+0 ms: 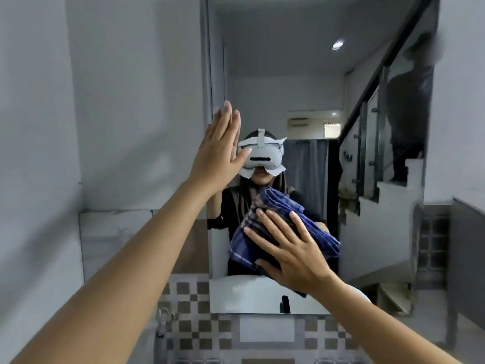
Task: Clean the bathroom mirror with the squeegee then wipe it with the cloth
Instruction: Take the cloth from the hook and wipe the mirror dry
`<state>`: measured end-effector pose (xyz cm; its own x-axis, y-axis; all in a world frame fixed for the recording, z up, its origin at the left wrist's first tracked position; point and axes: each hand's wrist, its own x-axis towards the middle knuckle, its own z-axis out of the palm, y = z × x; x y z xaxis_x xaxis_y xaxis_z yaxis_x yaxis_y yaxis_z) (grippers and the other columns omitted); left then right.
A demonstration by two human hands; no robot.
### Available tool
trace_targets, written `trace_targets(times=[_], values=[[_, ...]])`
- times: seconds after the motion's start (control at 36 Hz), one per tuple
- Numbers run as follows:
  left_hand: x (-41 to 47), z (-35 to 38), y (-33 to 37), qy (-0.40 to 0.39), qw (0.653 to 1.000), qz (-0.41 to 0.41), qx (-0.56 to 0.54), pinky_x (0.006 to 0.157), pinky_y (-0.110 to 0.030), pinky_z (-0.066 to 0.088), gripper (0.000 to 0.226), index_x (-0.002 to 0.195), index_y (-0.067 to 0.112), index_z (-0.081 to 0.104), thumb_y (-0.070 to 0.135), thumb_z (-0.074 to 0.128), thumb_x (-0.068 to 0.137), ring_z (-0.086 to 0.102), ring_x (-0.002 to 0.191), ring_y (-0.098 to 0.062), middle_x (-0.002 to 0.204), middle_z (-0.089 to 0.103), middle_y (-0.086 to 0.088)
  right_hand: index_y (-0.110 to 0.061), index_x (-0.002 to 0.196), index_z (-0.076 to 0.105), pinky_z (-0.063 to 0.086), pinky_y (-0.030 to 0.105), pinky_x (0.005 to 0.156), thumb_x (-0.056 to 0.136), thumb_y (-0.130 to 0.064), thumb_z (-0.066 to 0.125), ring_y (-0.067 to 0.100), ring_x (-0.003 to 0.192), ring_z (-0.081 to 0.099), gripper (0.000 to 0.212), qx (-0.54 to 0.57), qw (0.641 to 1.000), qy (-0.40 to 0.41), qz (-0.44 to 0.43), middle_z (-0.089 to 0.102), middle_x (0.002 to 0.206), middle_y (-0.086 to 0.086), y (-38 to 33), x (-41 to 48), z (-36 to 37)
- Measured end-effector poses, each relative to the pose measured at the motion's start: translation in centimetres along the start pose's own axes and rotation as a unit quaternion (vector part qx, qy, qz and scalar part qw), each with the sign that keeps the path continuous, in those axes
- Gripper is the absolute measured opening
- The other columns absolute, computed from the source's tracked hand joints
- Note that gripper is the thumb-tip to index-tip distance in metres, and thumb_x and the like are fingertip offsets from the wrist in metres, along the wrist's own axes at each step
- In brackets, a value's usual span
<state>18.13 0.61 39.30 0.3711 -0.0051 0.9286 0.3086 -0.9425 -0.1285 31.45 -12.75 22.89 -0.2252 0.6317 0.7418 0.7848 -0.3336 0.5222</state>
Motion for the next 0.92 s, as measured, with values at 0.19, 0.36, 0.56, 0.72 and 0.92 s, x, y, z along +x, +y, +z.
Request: trace_targets(times=[0.19,0.36,0.56,0.72,0.92], values=[[-2.7,1.4,0.9,-0.023,1.0,-0.003,-0.001,0.113,-0.028,-0.007,0.075,0.147,0.013,0.003,0.034,0.051,0.093,-0.009,0.143,-0.019,0.157,-0.006,-0.006,-0.027,0.145,0.022,-0.001,0.049,0.115,0.088,-0.053,0.032,0.026,0.143,0.008,0.063,0.03,0.951,0.043,0.305,0.016,0.155,0.013,8.9,-5.9,-1.2],[-5.3,1.4,1.0,-0.065,0.998,0.005,0.005,0.115,-0.031,-0.004,0.075,0.148,0.014,0.002,0.034,0.051,0.094,-0.009,0.144,-0.019,0.157,-0.005,-0.007,-0.022,0.147,0.015,0.001,0.059,0.112,0.092,-0.046,0.03,0.032,0.143,0.004,0.062,0.166,0.761,0.126,0.615,0.006,0.156,0.018,2.9,-5.5,0.6],[-7.4,1.0,1.1,-0.114,0.993,0.014,0.016,0.118,-0.04,0.003,0.078,0.148,0.011,0.003,0.032,0.053,0.093,-0.007,0.144,-0.023,0.157,-0.005,-0.01,-0.023,0.146,0.017,-0.005,0.054,0.112,0.092,-0.047,0.035,0.031,0.142,0.003,0.063,0.195,0.842,0.078,0.497,0.011,0.154,0.02,-9.1,0.8,1.7],[-9.8,1.6,1.0,-0.118,0.993,0.009,0.011,0.117,-0.045,0.01,0.075,0.148,0.01,0.005,0.029,0.053,0.093,-0.004,0.144,-0.024,0.157,-0.002,-0.012,-0.028,0.145,0.023,-0.004,0.045,0.117,0.092,-0.043,0.042,0.022,0.141,0.017,0.058,0.085,0.993,-0.006,0.079,0.019,0.153,0.005,-11.0,-2.0,3.5],[-12.1,3.0,1.9,-0.088,0.996,-0.01,0.0,0.117,-0.037,0.002,0.067,0.147,0.009,0.007,0.022,0.048,0.095,-0.002,0.144,-0.024,0.157,0.002,-0.014,-0.03,0.145,0.023,0.007,0.048,0.114,0.09,-0.049,0.041,0.023,0.139,0.021,0.061,-0.019,0.997,-0.024,0.067,0.023,0.151,0.006,-0.7,-10.8,3.6]])
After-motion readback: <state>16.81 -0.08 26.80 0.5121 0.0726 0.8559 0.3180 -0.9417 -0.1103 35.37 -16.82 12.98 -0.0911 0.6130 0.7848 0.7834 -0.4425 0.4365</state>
